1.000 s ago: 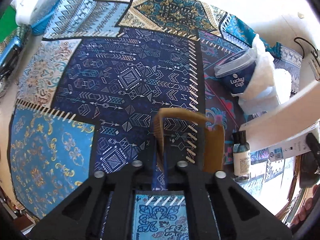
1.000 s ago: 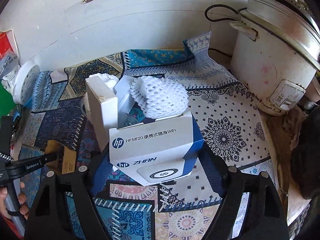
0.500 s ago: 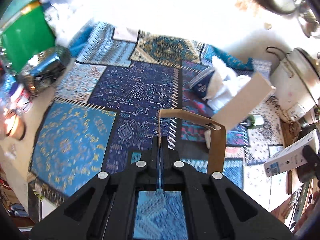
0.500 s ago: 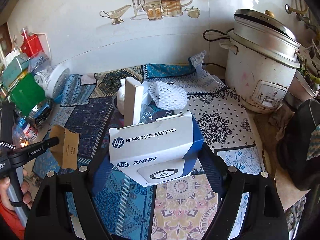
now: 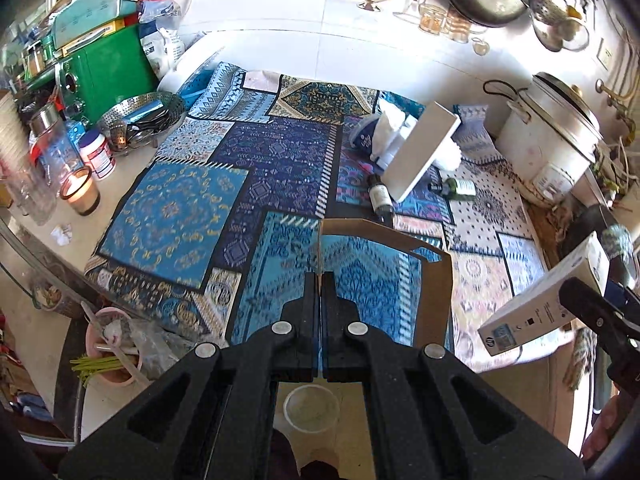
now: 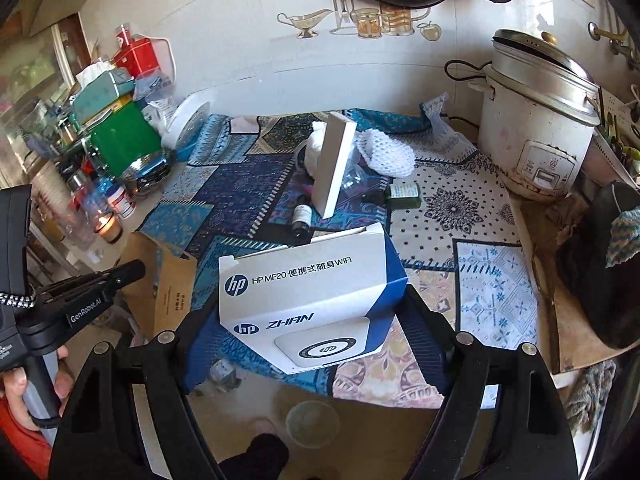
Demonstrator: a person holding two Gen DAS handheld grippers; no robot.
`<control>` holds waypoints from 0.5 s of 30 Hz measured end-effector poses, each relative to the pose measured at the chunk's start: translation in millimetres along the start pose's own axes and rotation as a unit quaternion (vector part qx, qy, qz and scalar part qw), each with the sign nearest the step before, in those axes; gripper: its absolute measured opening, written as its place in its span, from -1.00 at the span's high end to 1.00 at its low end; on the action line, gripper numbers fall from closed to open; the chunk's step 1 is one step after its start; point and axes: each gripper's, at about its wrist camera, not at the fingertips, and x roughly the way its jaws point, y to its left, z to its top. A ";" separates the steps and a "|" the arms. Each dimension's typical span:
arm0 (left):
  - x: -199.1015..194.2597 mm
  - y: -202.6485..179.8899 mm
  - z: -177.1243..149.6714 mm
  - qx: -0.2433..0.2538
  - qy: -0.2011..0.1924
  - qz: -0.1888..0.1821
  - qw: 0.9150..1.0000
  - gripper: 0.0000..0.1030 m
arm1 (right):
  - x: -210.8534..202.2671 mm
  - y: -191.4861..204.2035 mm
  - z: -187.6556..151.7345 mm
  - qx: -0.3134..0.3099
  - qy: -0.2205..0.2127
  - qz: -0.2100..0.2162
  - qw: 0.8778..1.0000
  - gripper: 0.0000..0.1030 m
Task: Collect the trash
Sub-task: 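Carry the cardboard piece and HP box down to the white floor bin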
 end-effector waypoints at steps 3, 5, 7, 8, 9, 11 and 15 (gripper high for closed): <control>-8.2 9.3 -19.7 -0.017 0.018 -0.020 0.999 1.00 | -4.8 13.1 -13.6 -0.001 0.007 0.014 1.000 -0.55; -12.7 18.7 -31.9 -0.020 0.024 -0.022 0.999 1.00 | -4.3 20.7 -24.3 0.004 0.013 0.021 1.000 -0.55; -14.8 25.3 -45.3 -0.009 0.025 -0.006 1.000 1.00 | 0.1 28.1 -35.1 0.008 0.024 0.028 0.999 -0.55; -14.4 29.3 -52.5 -0.001 0.028 0.004 1.000 1.00 | 3.9 31.2 -40.0 0.011 0.029 0.028 0.999 -0.55; -12.7 32.7 -59.8 0.005 0.033 0.011 0.999 1.00 | 8.1 34.8 -46.2 0.013 0.036 0.029 0.999 -0.55; -5.8 43.1 -74.6 0.013 0.048 0.022 0.998 1.00 | 20.5 40.5 -59.4 0.022 0.054 0.030 0.998 -0.55; 17.0 63.3 -109.1 0.022 0.083 0.027 0.996 1.00 | 52.2 47.5 -96.3 0.044 0.095 0.035 0.994 -0.55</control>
